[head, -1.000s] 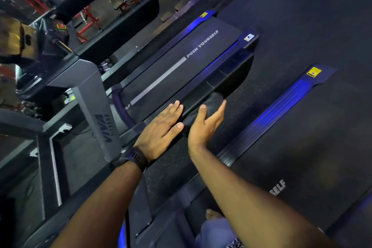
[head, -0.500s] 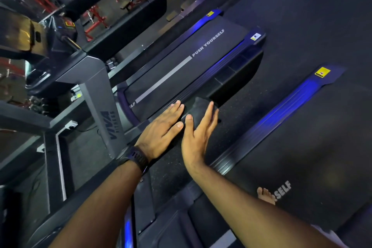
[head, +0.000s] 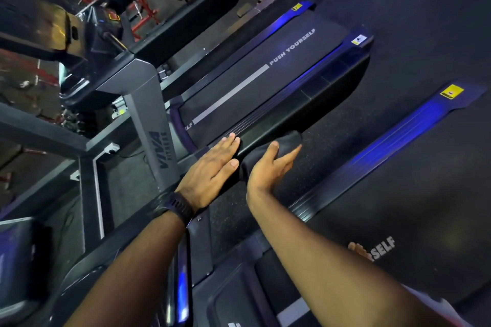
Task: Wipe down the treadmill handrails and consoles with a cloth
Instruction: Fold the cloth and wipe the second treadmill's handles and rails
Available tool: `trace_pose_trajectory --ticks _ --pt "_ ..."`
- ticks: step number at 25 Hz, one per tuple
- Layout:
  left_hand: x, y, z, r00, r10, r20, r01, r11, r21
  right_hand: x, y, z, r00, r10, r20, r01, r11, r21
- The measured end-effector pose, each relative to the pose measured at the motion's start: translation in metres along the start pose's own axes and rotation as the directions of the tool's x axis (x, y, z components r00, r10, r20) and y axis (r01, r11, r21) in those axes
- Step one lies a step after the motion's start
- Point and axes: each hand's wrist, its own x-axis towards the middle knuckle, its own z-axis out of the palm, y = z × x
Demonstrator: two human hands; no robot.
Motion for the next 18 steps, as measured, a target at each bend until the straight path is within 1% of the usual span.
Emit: trace_pose_trajectory --ticks 1,2,3,4,5,6,7,8,9,10,12,13,14,15,16,17,18 --pt "-0.003 -0.001 0.000 1.000 -0.003 0.001 0.003 1.000 0.014 -0.014 0.004 0.002 0.999 0.023 0.038 -0.023 1.000 -0.014" --pt "-0.005 -0.003 -0.001 1.000 -0.005 0.000 0.005 1.000 0.024 -0.032 0.006 -0.002 0.988 -0.120 0.093 0.126 0.990 -0.070" --pt "-0.007 -0.004 0.000 1.000 -0.005 -0.005 0.006 1.000 0.028 -0.047 0.009 -0.010 0.950 -0.265 0.165 0.282 0.955 -0.088" --pt "-0.008 -0.006 0.000 1.000 -0.007 -0.010 0.008 0.999 0.031 -0.043 0.015 -0.015 0.897 -0.390 0.205 0.413 0.907 -0.081" --pt "-0.009 -0.006 0.001 1.000 -0.013 -0.011 0.013 0.999 0.037 -0.026 0.018 -0.014 0.881 -0.428 0.201 0.449 0.891 -0.070" --pt "-0.011 -0.007 0.001 1.000 -0.021 -0.007 0.021 0.999 0.045 -0.009 0.023 -0.008 0.937 -0.326 0.128 0.336 0.939 -0.068" --pt "-0.013 -0.006 0.002 1.000 -0.030 -0.003 0.030 0.998 0.049 -0.001 0.020 -0.001 0.991 -0.133 0.026 0.134 0.991 -0.030" --pt "-0.015 -0.005 0.002 0.999 -0.043 -0.002 0.043 0.998 0.051 -0.003 0.021 0.007 0.999 0.034 -0.008 -0.034 0.999 0.005" --pt "-0.020 -0.006 0.001 0.998 -0.063 -0.004 0.063 0.996 0.055 -0.019 0.022 0.008 0.998 0.049 0.029 -0.049 0.999 -0.003" --pt "-0.025 -0.007 0.001 0.997 -0.078 -0.008 0.078 0.995 0.062 -0.040 0.022 0.003 0.992 -0.088 0.090 0.092 0.995 -0.042" --pt "-0.032 -0.011 0.001 0.996 -0.090 -0.011 0.090 0.993 0.075 -0.058 0.030 -0.008 0.922 -0.340 0.184 0.357 0.932 -0.065" --pt "-0.035 -0.012 0.001 0.995 -0.098 -0.006 0.098 0.992 0.086 -0.044 0.034 -0.007 0.908 -0.379 0.176 0.392 0.919 -0.047" --pt "-0.038 -0.014 0.001 0.994 -0.108 0.000 0.108 0.989 0.097 -0.029 0.039 0.001 0.958 -0.262 0.112 0.268 0.963 -0.036" --pt "-0.040 -0.016 0.000 0.993 -0.119 0.004 0.118 0.988 0.102 -0.026 0.037 0.009 0.997 -0.068 0.033 0.067 0.998 0.009" --pt "-0.043 -0.017 -0.001 0.992 -0.129 0.005 0.128 0.986 0.103 -0.031 0.036 0.017 0.995 0.093 0.018 -0.094 0.995 0.029" --pt "-0.047 -0.019 -0.002 0.990 -0.139 0.007 0.137 0.985 0.101 -0.046 0.034 0.017 0.994 0.101 0.039 -0.102 0.994 0.024" --pt "-0.050 -0.021 -0.002 0.989 -0.145 0.004 0.144 0.985 0.098 -0.064 0.035 0.011 0.996 -0.051 0.066 0.053 0.998 -0.022"
